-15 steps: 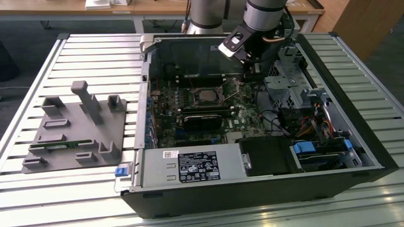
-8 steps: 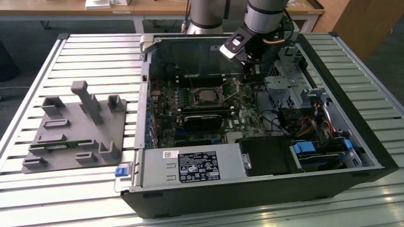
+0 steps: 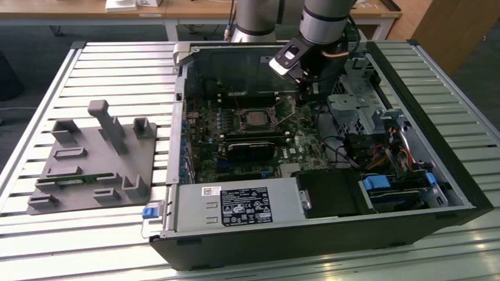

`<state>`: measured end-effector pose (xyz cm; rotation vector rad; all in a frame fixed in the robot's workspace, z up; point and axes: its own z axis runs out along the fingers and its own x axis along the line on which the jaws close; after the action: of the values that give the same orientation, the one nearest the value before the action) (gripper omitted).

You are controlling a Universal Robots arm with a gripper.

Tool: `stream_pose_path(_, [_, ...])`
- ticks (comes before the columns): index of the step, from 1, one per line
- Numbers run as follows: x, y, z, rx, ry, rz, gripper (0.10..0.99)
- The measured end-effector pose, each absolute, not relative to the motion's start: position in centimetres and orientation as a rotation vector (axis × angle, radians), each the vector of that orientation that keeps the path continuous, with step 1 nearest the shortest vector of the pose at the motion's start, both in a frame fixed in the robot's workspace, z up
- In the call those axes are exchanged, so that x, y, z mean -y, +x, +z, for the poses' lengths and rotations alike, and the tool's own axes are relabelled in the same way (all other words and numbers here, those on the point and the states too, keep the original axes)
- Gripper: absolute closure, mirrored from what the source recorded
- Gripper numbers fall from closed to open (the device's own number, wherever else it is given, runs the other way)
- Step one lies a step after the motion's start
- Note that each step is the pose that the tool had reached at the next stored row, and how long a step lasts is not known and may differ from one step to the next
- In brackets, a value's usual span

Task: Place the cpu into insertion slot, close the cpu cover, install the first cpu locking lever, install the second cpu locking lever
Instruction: 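Close the cpu cover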

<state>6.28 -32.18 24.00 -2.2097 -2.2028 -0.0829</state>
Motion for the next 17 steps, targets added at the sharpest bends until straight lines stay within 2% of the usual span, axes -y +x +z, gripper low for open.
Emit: stream_pose_path(17, [32.2, 3.5, 24.0, 2.203, -2.210, -0.083, 0.976])
